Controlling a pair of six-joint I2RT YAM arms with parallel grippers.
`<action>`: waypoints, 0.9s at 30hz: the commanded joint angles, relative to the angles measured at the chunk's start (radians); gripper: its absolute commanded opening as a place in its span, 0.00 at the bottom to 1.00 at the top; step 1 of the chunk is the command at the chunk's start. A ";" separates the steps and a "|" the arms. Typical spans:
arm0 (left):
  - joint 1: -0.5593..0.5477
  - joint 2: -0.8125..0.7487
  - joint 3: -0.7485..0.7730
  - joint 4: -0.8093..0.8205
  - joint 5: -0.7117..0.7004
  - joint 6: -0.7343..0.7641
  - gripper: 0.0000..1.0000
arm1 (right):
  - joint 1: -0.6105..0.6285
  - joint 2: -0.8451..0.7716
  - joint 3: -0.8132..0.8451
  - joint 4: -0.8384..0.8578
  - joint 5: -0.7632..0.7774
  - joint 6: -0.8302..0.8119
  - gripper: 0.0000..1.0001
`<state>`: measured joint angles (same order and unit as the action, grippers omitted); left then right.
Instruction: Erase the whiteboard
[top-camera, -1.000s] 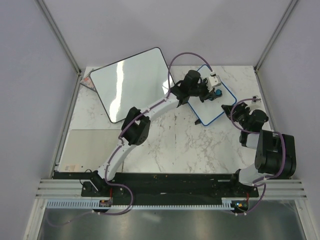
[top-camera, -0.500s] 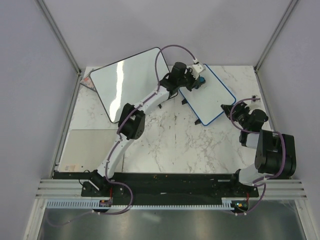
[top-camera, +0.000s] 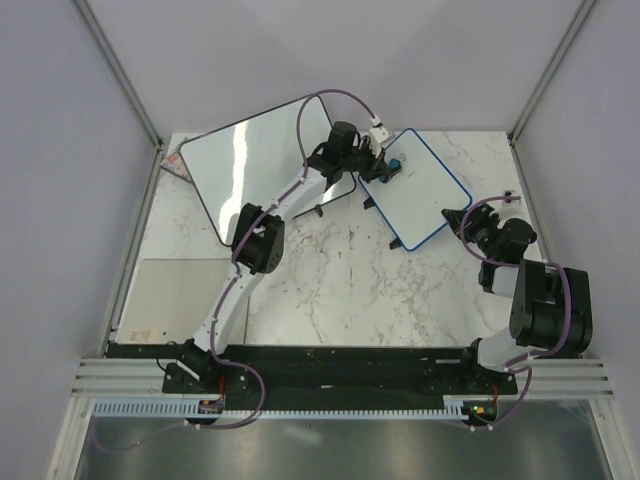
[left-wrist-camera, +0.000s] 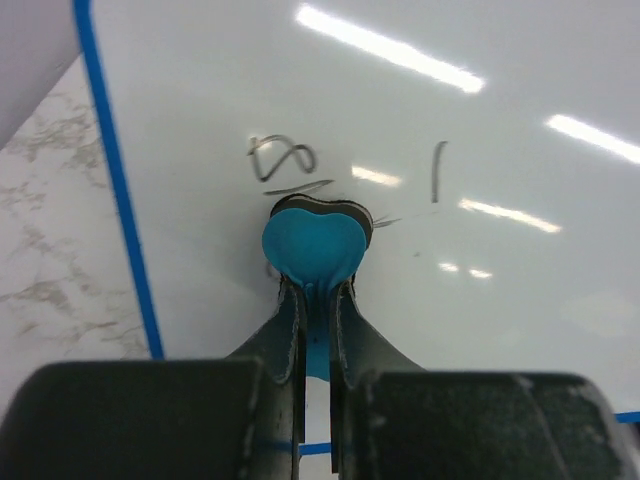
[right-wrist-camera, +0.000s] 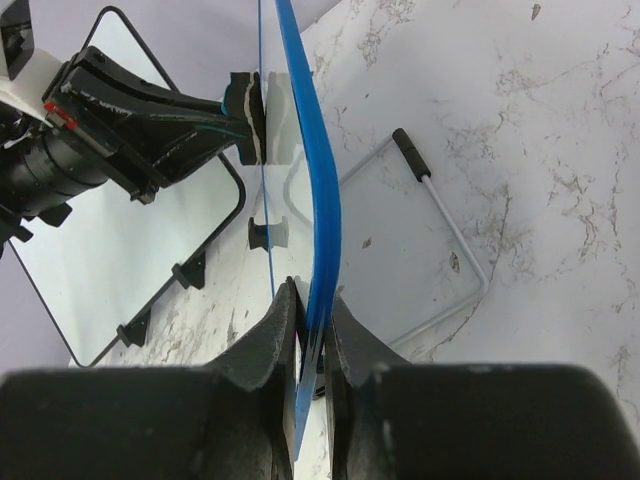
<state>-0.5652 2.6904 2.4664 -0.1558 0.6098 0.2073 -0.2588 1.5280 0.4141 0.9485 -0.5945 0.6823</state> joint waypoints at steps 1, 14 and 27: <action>-0.079 -0.037 0.026 -0.076 0.195 0.099 0.02 | 0.012 0.006 0.012 -0.099 -0.013 -0.112 0.00; -0.127 -0.101 -0.049 0.179 -0.182 0.021 0.02 | 0.013 -0.026 0.023 -0.201 -0.004 -0.167 0.00; -0.122 -0.310 -0.328 0.226 -0.395 -0.003 0.02 | 0.012 -0.196 -0.037 -0.413 0.018 -0.260 0.00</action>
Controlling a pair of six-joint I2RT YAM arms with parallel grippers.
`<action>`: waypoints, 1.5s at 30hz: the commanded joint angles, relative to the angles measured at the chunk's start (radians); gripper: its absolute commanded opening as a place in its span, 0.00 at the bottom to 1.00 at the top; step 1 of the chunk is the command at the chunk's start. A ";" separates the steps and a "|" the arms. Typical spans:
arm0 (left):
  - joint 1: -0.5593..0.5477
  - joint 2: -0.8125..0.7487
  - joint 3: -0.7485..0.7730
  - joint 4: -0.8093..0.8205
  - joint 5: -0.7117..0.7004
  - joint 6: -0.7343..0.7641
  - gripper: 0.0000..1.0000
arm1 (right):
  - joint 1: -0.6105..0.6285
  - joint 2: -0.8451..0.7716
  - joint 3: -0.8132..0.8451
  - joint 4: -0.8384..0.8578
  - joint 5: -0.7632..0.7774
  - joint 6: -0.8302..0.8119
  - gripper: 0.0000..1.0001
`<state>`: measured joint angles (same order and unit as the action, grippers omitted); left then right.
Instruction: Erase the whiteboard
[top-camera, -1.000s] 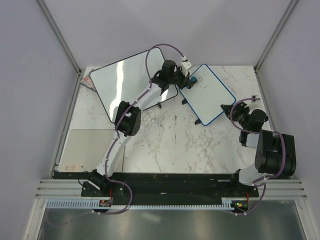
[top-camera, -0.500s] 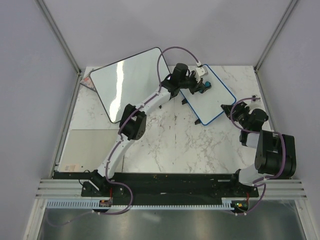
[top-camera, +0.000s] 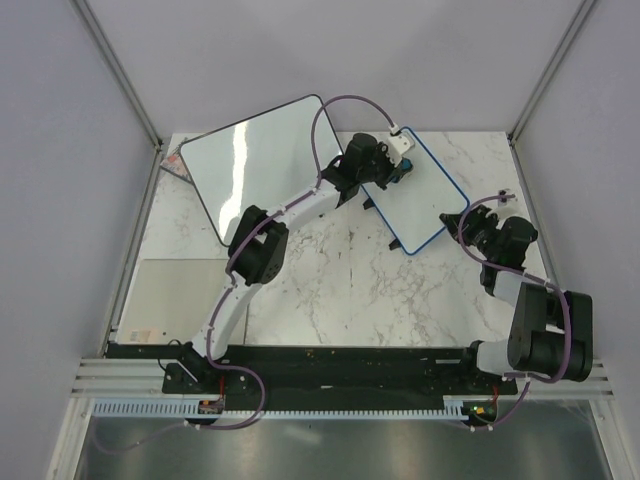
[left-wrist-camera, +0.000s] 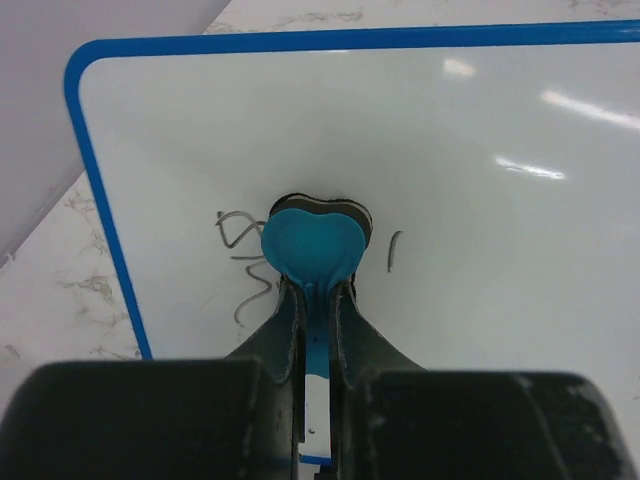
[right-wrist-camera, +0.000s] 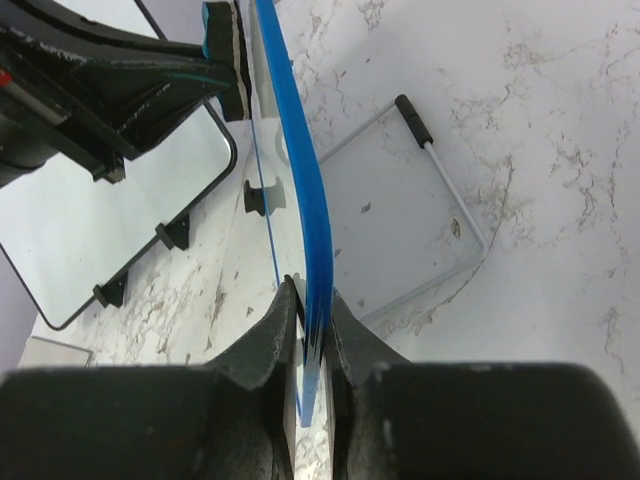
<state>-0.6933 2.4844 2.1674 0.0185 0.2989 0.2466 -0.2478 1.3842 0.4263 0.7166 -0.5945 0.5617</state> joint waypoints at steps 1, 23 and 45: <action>0.006 -0.107 -0.034 0.054 -0.084 -0.049 0.02 | 0.002 -0.068 -0.060 -0.186 0.016 -0.140 0.00; 0.002 0.000 0.144 -0.055 0.272 0.105 0.02 | 0.059 -0.140 -0.058 -0.299 0.021 -0.209 0.00; 0.054 0.140 0.207 -0.133 0.011 -0.314 0.02 | 0.105 -0.224 -0.077 -0.306 0.067 -0.241 0.00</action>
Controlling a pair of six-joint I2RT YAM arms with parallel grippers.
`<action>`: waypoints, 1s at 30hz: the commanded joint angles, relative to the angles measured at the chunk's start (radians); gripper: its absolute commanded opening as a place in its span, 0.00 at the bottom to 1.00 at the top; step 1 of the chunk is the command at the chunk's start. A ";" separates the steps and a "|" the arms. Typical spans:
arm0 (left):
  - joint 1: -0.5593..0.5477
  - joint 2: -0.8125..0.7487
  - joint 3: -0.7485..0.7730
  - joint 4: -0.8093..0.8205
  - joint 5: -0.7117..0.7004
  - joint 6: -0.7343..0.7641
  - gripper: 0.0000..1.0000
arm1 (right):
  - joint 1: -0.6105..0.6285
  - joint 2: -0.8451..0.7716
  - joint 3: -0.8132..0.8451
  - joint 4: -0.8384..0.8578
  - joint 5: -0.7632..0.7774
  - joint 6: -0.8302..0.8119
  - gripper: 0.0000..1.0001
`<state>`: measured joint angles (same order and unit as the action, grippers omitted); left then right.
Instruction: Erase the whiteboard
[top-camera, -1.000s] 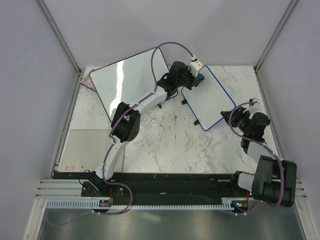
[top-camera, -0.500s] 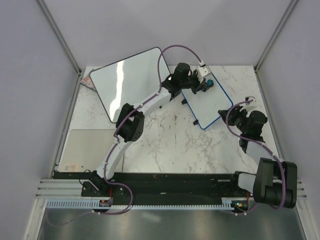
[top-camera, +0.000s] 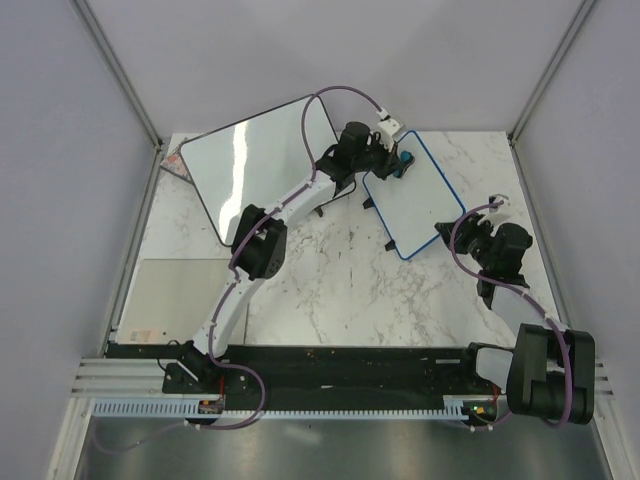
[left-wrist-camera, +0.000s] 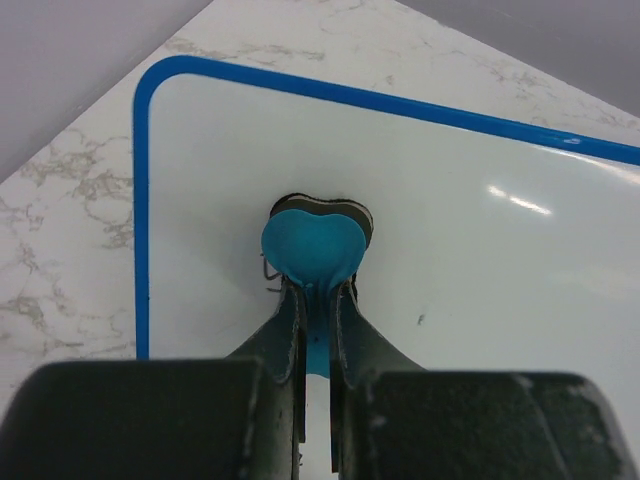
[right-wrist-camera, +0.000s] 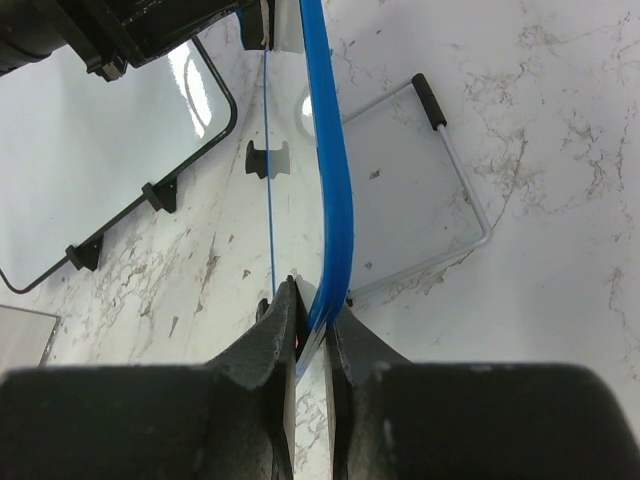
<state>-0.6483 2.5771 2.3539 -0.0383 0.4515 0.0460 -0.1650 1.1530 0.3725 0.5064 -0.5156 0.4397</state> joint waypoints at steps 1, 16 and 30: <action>0.009 0.052 0.019 -0.086 -0.172 -0.144 0.02 | 0.022 0.005 -0.023 -0.097 -0.012 -0.118 0.00; 0.013 0.068 0.004 -0.180 -0.177 -0.420 0.02 | 0.022 0.002 -0.026 -0.095 -0.011 -0.118 0.00; -0.175 0.037 -0.048 -0.054 -0.068 -0.279 0.02 | 0.022 0.007 -0.023 -0.095 -0.014 -0.118 0.00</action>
<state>-0.6506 2.6080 2.3497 -0.0566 0.3099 -0.3275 -0.1638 1.1507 0.3687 0.4801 -0.5022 0.4633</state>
